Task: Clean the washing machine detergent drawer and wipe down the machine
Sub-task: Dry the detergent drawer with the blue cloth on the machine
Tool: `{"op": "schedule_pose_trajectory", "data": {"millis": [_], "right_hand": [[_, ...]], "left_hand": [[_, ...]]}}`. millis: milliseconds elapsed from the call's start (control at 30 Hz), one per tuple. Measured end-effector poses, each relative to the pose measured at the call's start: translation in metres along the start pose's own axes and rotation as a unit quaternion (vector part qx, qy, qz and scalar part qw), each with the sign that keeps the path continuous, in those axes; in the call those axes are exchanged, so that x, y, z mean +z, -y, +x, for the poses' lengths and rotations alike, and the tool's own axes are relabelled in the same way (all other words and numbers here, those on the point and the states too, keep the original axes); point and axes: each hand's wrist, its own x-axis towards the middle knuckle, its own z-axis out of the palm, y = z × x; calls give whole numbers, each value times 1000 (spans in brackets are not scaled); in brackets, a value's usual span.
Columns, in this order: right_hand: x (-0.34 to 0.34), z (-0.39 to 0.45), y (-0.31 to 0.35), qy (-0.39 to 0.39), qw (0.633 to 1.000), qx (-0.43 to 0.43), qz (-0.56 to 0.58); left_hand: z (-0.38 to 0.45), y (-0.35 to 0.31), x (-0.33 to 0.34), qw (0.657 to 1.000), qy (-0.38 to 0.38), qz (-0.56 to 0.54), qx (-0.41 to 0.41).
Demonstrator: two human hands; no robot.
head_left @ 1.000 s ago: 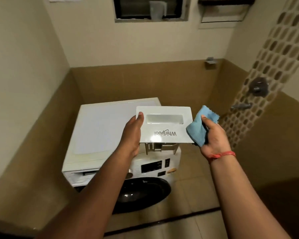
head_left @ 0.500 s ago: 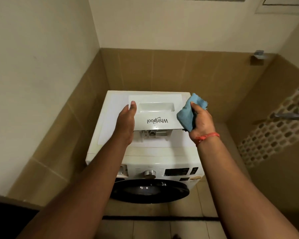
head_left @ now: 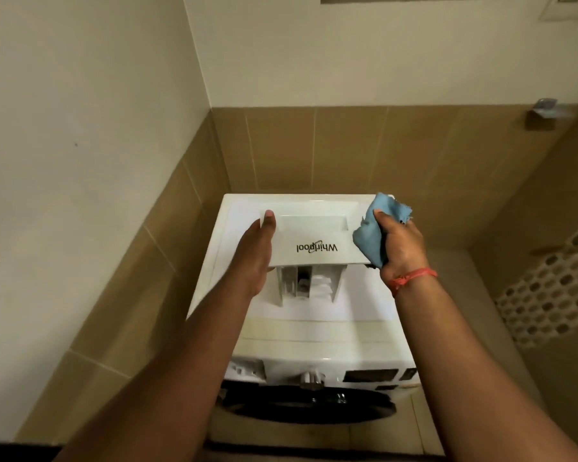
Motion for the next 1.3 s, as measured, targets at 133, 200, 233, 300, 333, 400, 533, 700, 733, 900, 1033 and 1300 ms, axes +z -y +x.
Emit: {"op": "schedule_pose_trajectory", "data": {"millis": [133, 200, 233, 300, 333, 400, 533, 700, 733, 900, 1033, 1300], "right_hand": [[8, -9, 4, -97, 987, -94, -82], [16, -20, 11, -145, 959, -189, -156], [20, -27, 14, -167, 931, -247, -212], [32, -41, 15, -215, 832, -378, -345], [39, -50, 12, -221, 779, -427, -403], [54, -69, 2, -169, 721, -450, -499], [72, -93, -35, 23, 692, -404, -598], [62, -93, -53, 101, 599, -446, -657], [54, -87, -46, 121, 570, -465, -667], [-1, -50, -2, 193, 461, -499, -708], [-10, -44, 6, 193, 475, -485, -708], [36, -74, -38, 208, 560, -493, -632]], "left_hand": [[15, 4, -9, 999, 45, -11, -18], [20, 4, -13, 997, 71, -17, -16], [21, 4, -12, 997, 79, -17, -16], [25, 4, -11, 995, 89, -20, -26], [26, 3, -10, 995, 89, -21, -34], [30, 2, -7, 996, 71, -13, -55], [35, 1, -6, 996, 67, 6, -56], [34, -1, -8, 992, 111, -21, -56], [34, -1, -7, 994, 98, -7, -52], [37, -4, -3, 997, 14, 41, -60], [35, -3, -1, 998, 19, 36, -50], [39, -9, -3, 996, 41, 40, -70]]}}
